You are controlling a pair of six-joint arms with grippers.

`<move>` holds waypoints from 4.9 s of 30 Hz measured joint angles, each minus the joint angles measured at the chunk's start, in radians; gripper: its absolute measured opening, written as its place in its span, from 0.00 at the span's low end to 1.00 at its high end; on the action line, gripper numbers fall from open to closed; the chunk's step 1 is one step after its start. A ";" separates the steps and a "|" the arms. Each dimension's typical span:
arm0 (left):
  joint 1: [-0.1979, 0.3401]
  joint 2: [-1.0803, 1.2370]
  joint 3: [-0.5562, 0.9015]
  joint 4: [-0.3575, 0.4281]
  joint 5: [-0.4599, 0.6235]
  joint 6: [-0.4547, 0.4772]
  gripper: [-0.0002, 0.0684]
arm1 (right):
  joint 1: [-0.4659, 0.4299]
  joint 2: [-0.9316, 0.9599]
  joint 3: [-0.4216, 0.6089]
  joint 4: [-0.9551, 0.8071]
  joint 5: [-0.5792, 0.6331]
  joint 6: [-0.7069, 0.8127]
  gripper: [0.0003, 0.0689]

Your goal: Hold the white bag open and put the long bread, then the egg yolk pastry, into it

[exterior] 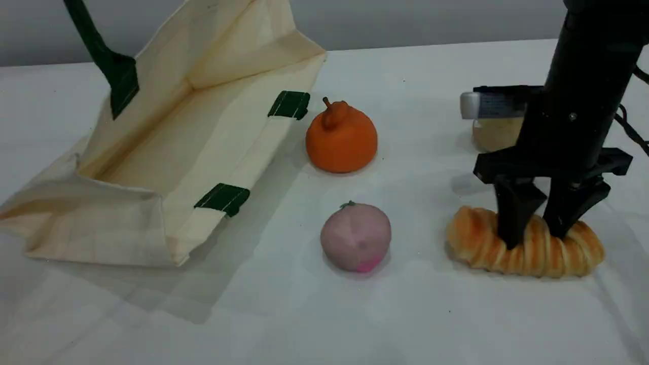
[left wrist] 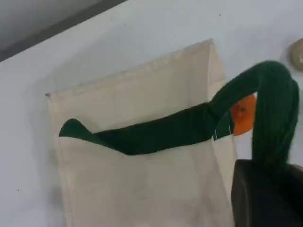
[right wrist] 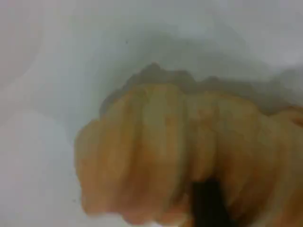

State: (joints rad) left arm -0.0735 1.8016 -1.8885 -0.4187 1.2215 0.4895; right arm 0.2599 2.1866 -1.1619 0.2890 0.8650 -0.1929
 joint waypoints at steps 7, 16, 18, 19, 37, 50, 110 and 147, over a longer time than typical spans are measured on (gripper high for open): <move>0.000 0.000 0.000 0.000 0.000 0.000 0.12 | 0.000 0.000 0.002 -0.005 0.014 -0.002 0.24; 0.000 0.000 0.000 0.000 0.000 0.015 0.12 | 0.001 -0.138 0.001 -0.002 -0.031 0.008 0.20; 0.000 0.000 0.000 0.000 0.000 0.032 0.12 | 0.001 -0.186 0.001 0.008 -0.061 0.008 0.20; 0.000 0.000 0.000 0.000 0.000 0.033 0.12 | 0.001 -0.214 0.001 0.017 -0.083 0.008 0.20; 0.000 0.001 -0.062 -0.003 0.000 0.026 0.12 | 0.221 -0.588 0.253 0.077 -0.532 -0.081 0.15; -0.078 0.002 -0.061 0.004 0.000 0.028 0.12 | 0.479 -0.577 0.358 0.076 -0.924 -0.189 0.14; -0.138 0.001 -0.061 -0.049 0.000 0.135 0.12 | 0.560 -0.073 0.037 -0.052 -1.240 -0.176 0.13; -0.138 0.001 -0.061 -0.001 0.001 0.123 0.12 | 0.317 -0.422 0.038 0.003 -0.662 -0.091 0.82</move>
State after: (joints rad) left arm -0.2118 1.8026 -1.9494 -0.4194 1.2220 0.6129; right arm 0.5765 1.7646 -1.1243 0.2924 0.2035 -0.2840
